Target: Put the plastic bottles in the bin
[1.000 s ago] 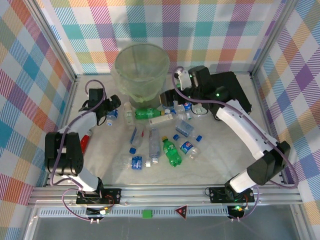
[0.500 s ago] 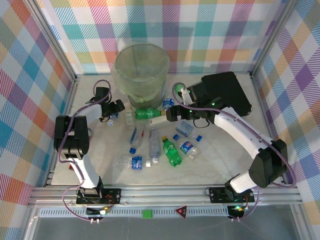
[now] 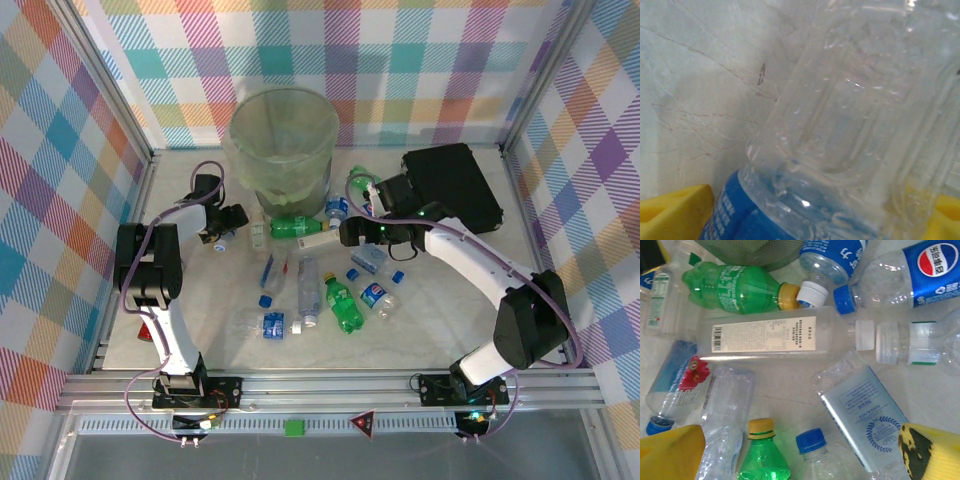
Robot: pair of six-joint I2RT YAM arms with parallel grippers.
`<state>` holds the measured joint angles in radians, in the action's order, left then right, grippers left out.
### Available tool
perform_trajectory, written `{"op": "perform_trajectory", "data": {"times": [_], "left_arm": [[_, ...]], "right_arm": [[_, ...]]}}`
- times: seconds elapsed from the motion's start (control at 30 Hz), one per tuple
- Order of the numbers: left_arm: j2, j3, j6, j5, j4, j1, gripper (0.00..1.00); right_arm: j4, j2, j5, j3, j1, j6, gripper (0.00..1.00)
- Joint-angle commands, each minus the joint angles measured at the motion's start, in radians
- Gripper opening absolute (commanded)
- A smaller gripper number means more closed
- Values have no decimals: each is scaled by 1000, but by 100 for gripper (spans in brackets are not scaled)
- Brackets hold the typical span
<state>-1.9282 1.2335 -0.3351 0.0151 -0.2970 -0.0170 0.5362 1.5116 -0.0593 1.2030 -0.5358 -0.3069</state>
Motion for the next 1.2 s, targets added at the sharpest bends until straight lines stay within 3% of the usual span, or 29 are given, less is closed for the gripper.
{"op": "perform_trajectory", "data": {"times": [0.0,0.2,0.33,0.57,0.87,0.97,1.17], "left_arm": [[-22,23,12,27,-34,9,80],[1,4,12,6,-24,9,56],[61,-43,2,-34,1,9,49],[282,-136,-37,-89,50,8,45],[619,-146,-54,-120,52,9,45],[694,-120,-52,-58,74,7,45],[729,-3,-71,91,106,-50,43]], "right_arm": [[-35,16,51,-4,3,-23,99],[-33,42,70,3,3,-29,99],[-32,45,82,4,3,-27,99],[-44,52,77,4,3,-24,99],[-132,34,-197,-15,20,17,99],[-160,19,-279,-29,42,25,99],[-128,17,-296,-27,95,16,99]]}}
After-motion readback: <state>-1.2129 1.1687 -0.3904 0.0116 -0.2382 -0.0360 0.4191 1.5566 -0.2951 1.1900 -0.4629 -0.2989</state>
